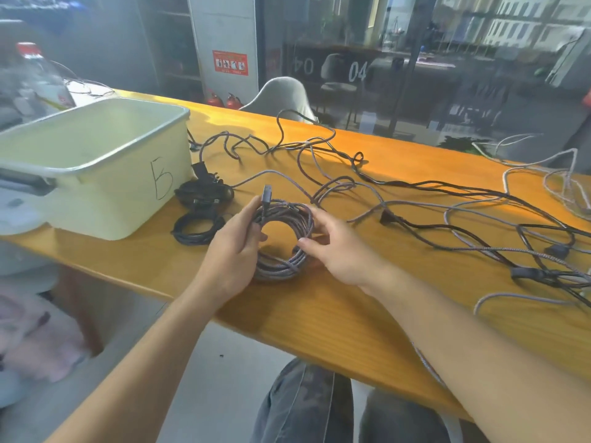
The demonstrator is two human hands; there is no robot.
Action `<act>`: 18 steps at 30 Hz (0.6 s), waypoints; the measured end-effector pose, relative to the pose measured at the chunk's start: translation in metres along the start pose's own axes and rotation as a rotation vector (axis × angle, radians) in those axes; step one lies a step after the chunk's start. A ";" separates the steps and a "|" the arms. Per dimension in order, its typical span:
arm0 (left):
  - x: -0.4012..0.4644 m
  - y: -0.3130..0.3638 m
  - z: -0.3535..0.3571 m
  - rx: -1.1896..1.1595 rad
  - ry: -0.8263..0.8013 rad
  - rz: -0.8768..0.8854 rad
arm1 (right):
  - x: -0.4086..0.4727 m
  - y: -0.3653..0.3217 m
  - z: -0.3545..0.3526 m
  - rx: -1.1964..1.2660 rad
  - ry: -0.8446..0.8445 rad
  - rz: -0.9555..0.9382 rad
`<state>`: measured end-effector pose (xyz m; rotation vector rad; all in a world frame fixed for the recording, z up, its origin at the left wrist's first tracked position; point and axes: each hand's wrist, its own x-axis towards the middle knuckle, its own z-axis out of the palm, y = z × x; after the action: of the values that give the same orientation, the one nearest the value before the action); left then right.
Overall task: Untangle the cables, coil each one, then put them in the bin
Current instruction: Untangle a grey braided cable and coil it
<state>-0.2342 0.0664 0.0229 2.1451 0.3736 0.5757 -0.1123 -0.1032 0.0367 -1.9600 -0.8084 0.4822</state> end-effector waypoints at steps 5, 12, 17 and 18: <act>0.003 -0.012 -0.006 0.208 0.007 0.062 | -0.004 -0.006 0.005 -0.170 0.020 -0.036; 0.002 -0.023 -0.012 0.437 0.137 0.198 | -0.020 -0.016 0.018 -0.416 -0.100 -0.105; 0.010 -0.030 -0.025 0.573 0.047 0.134 | 0.002 -0.016 0.025 -0.430 -0.075 -0.069; 0.012 -0.035 -0.027 0.592 0.006 0.096 | 0.008 -0.016 0.026 -0.430 -0.067 -0.067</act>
<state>-0.2403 0.1104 0.0116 2.7400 0.4917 0.5736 -0.1283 -0.0764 0.0380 -2.3085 -1.0864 0.3555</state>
